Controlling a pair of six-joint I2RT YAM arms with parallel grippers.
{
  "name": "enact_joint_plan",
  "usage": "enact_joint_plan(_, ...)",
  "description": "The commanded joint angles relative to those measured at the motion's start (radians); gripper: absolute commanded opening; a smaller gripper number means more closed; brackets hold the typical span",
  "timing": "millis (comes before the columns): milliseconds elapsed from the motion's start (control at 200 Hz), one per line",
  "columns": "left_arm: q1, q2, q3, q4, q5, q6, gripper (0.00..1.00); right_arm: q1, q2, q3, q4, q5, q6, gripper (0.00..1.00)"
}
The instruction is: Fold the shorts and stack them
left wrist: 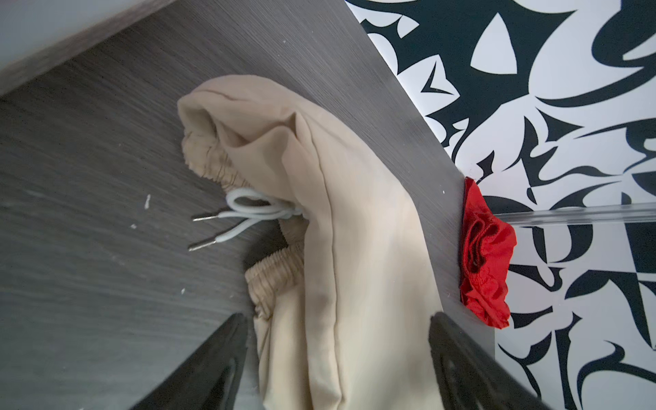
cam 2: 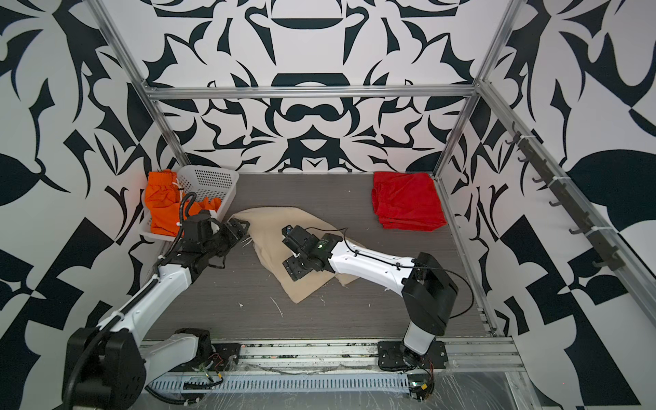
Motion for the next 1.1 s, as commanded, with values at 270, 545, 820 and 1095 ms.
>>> enact_joint_plan(270, 0.021, 0.387, 0.229, 0.119, 0.019, -0.089, 0.79, -0.086, -0.14, -0.092, 0.077, -0.041, 0.05, 0.77)
enact_joint_plan(545, 0.025, 0.47, 0.507, -0.011, 0.069, 0.124, 0.02, -0.206, -0.268, -0.178, 0.113, -0.115, 0.084, 0.77)
enact_joint_plan(820, 0.024, 0.474, 1.061, -0.514, 0.15, 0.651, 0.0, -0.396, -0.321, -0.161, 0.18, -0.318, 0.115, 0.76)
enact_joint_plan(1095, -0.085, 0.523, 1.597, -0.886, 0.167, 1.101, 0.0, -0.538, -0.317, -0.124, 0.229, -0.405, 0.135, 0.76)
